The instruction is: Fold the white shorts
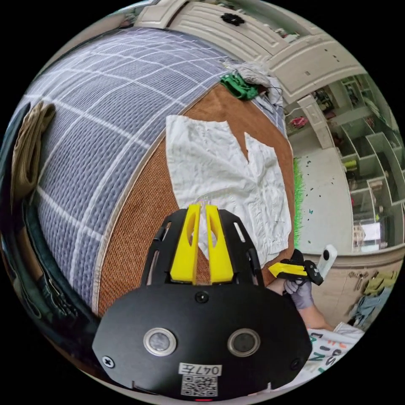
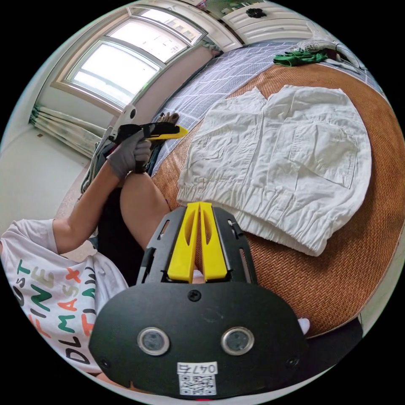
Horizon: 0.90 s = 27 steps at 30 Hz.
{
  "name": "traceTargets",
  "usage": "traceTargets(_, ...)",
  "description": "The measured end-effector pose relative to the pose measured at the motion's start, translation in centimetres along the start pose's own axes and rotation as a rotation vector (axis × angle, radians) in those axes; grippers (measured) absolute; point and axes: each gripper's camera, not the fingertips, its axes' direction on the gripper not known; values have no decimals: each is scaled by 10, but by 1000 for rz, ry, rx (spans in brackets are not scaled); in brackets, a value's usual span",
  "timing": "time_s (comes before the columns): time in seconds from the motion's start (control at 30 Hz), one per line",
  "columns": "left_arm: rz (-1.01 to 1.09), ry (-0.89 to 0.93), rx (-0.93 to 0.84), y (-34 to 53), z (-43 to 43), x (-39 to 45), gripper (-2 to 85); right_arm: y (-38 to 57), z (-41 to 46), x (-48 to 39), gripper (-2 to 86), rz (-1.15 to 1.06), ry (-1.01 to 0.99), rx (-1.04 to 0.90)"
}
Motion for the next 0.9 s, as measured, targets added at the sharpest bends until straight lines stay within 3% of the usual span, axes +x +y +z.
traceTargets(0.23, -61, 2, -28, -4, 22, -9, 59, -11, -7, -13, -12, 13, -9, -11)
traceTargets(0.4, -92, 16, -158, -15, 61, -13, 86, -23, -19, -31, -12, 2, -7, -7)
traceTargets(0.6, -137, 20, -181, -19, 79, -24, 55, -44, -47, -70, -12, -29, 34, 18)
traceTargets(0.7, -125, 107, -174, -19, 85, -25, 2, -64, -66, -94, -12, -39, 133, 2)
traceTargets(0.77, -110, 83, -171, -20, 86, -22, -5, -84, -86, -109, -12, -31, 308, -29)
traceTargets(0.9, -47, 65, -137, -22, 85, -6, -9, -115, -114, -127, -12, -36, 403, -40)
